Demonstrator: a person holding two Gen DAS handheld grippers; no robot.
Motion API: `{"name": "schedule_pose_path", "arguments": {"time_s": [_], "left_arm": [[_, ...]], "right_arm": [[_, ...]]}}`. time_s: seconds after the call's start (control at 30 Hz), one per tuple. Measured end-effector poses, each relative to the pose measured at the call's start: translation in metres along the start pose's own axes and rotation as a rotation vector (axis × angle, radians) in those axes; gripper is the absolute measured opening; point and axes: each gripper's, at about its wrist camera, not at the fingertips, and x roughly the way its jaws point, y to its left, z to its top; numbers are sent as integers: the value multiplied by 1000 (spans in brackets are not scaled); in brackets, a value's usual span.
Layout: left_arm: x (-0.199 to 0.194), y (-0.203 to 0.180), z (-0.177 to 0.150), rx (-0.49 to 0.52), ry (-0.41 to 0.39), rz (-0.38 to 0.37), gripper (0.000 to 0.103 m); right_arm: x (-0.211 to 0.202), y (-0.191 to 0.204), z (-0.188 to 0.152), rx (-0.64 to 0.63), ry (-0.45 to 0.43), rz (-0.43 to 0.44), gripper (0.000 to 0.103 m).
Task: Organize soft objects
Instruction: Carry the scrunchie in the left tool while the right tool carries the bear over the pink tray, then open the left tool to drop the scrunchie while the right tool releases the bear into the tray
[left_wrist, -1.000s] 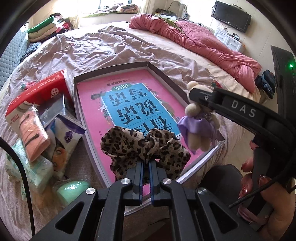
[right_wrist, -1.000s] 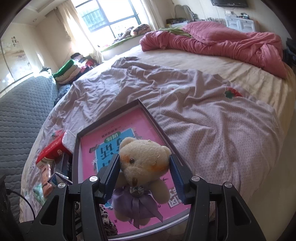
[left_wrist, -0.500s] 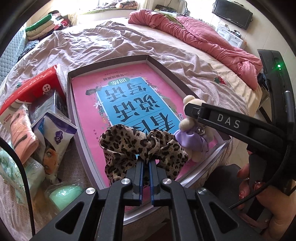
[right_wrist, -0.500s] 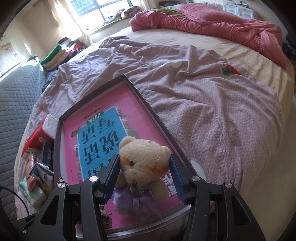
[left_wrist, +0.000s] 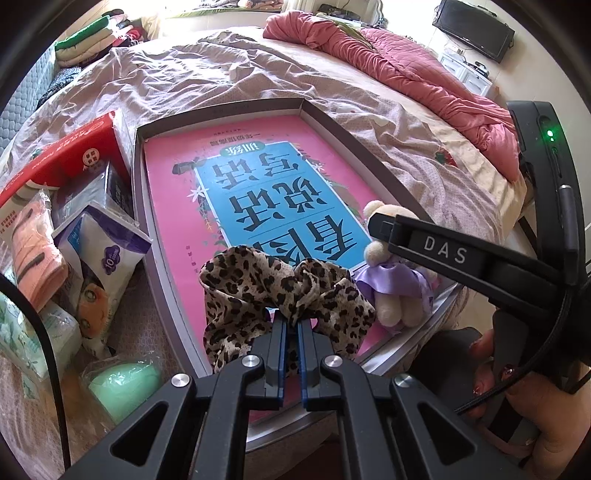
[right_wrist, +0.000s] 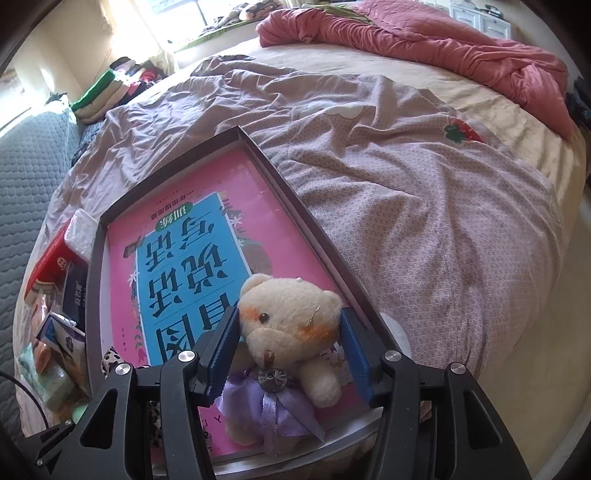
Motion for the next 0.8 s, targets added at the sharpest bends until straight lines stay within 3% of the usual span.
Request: {"name": "schedule_pose_path", "arguments": {"time_s": [0.8], "left_arm": [[-4, 7, 1, -41, -3, -24, 11]], "right_arm": [[-4, -4, 2, 35, -17, 23, 59]]}}
